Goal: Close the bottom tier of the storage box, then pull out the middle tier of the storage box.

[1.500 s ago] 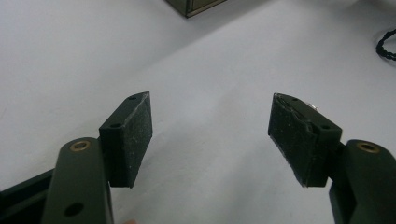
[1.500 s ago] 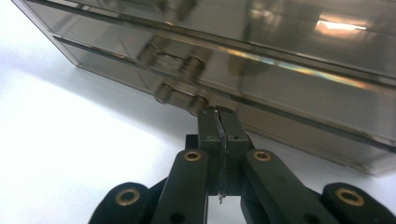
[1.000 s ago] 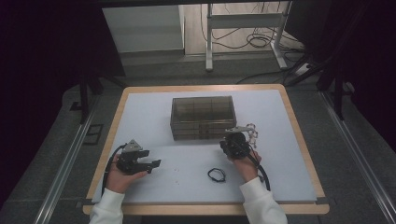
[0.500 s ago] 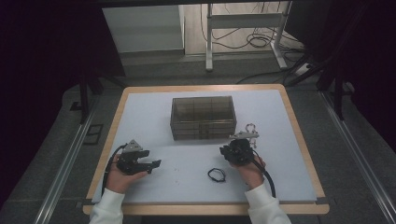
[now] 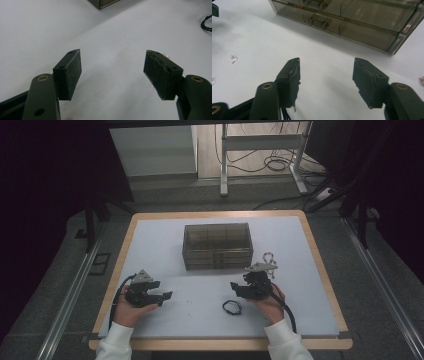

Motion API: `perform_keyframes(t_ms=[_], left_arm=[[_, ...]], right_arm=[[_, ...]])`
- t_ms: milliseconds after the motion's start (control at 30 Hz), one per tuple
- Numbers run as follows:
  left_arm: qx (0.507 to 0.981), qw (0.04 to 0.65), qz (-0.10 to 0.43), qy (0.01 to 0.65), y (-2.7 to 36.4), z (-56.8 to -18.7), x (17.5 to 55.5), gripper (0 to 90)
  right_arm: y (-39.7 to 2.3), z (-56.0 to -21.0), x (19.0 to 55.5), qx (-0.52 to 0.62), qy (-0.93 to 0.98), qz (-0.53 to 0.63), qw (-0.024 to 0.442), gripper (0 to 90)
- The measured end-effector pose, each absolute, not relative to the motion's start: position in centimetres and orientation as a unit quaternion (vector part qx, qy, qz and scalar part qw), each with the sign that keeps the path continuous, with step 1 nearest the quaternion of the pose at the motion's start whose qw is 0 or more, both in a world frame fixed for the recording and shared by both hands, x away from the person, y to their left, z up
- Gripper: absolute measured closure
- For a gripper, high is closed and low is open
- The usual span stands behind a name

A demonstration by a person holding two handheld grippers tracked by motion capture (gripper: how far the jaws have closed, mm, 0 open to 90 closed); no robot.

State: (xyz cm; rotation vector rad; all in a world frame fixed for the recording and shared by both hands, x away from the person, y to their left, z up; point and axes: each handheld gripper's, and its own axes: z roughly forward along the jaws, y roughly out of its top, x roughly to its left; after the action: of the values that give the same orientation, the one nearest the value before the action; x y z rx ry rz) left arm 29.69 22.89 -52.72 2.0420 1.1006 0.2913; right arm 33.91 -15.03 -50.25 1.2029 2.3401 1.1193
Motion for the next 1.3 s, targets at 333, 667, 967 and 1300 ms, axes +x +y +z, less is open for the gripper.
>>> perform_keyframes(t_ms=[333, 667, 967, 1300], left_arm=[[0.805, 0.390, 0.115, 0.432, 22.7, -52.7, 29.6, 31.0], [0.805, 0.390, 0.116, 0.432, 22.8, -52.6, 29.7, 30.9], [0.805, 0.390, 0.115, 0.431, 22.7, -52.6, 29.8, 30.9], [0.803, 0.392, 0.116, 0.433, 22.9, -52.6, 29.8, 30.9]], right_arm=[[-15.3, -49.2, 33.4, 0.402, 0.810, 0.390, 0.175, 37.2], [-15.4, -48.9, 33.3, 0.397, 0.813, 0.378, 0.197, 37.2], [-14.5, -48.8, 33.2, 0.368, 0.831, 0.350, 0.227, 37.7], [-13.7, -48.6, 33.2, 0.344, 0.841, 0.329, 0.256, 38.0]])
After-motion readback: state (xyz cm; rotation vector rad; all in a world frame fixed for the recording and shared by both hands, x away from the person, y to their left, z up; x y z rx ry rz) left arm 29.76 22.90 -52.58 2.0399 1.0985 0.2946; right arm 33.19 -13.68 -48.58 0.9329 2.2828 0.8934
